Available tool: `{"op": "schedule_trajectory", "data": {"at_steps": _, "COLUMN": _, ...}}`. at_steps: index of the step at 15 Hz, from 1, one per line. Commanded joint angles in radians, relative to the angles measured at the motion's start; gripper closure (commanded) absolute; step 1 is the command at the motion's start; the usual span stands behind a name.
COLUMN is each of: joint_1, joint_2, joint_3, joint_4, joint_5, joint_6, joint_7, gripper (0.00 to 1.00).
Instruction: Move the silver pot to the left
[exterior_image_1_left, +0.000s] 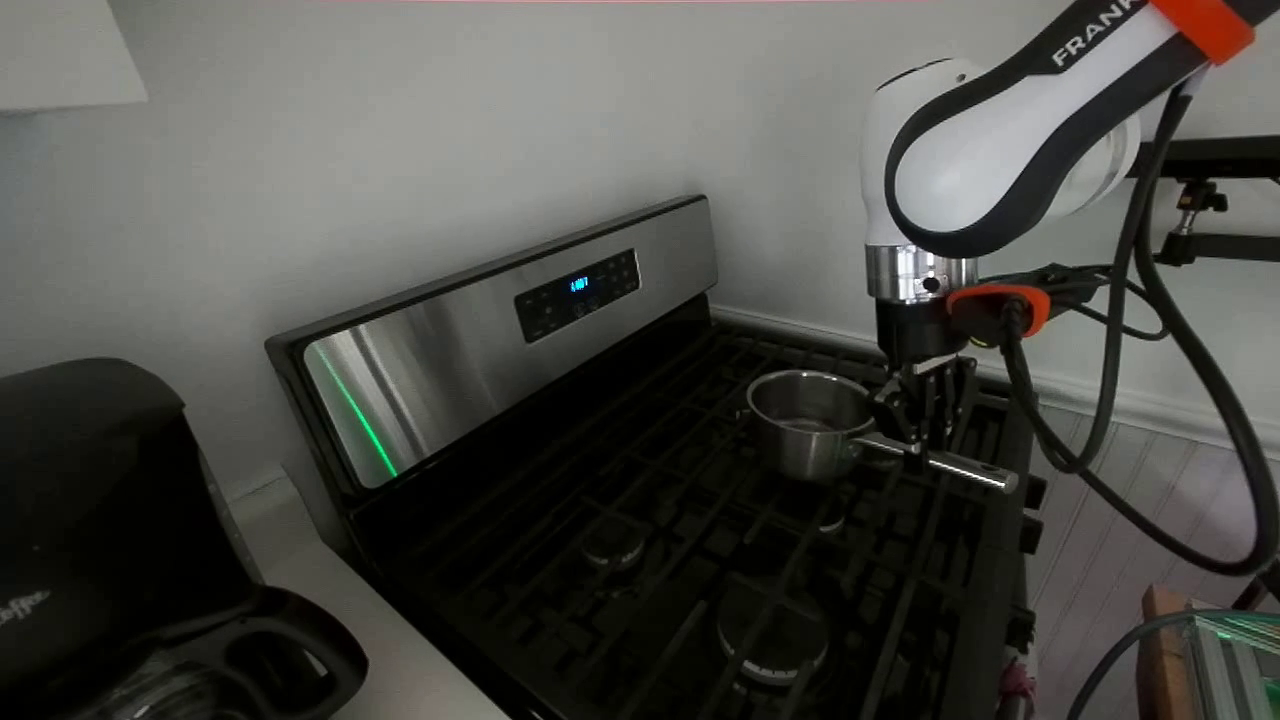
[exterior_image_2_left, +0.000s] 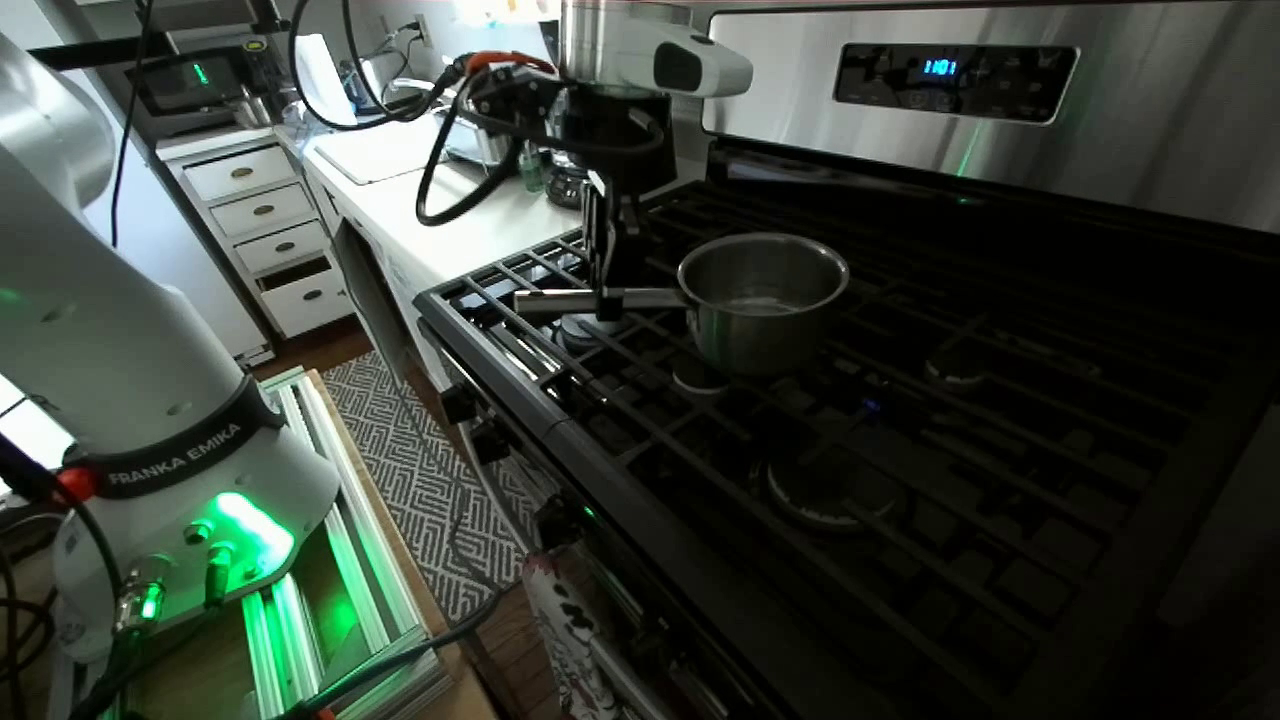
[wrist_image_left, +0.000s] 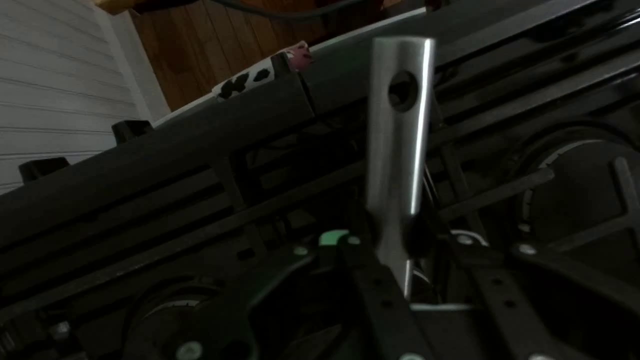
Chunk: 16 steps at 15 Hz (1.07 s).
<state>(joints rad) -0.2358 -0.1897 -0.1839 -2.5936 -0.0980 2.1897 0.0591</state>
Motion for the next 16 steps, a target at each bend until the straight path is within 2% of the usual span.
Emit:
{"op": "schedule_trajectory", "data": {"at_steps": 1, "joint_1": 0.009, "joint_2": -0.024, "joint_3": -0.002, "joint_4": -0.020, "joint_5": -0.052, "joint_6": -0.003, "joint_7": -0.079, "gripper": 0.93}}
{"op": "schedule_trajectory", "data": {"at_steps": 6, "joint_1": 0.023, "joint_2": -0.031, "joint_3": 0.006, "joint_4": -0.033, "joint_5": -0.111, "joint_6": 0.011, "joint_7": -0.171, "gripper": 0.93}}
{"op": "schedule_trajectory", "data": {"at_steps": 14, "joint_1": 0.027, "joint_2": -0.025, "joint_3": 0.006, "joint_4": -0.044, "joint_5": -0.173, "joint_6": 0.030, "joint_7": -0.194, "gripper": 0.93}}
{"op": "schedule_trajectory", "data": {"at_steps": 16, "joint_1": 0.027, "joint_2": -0.024, "joint_3": 0.006, "joint_4": -0.046, "joint_5": -0.174, "joint_6": 0.034, "joint_7": -0.195, "gripper": 0.56}}
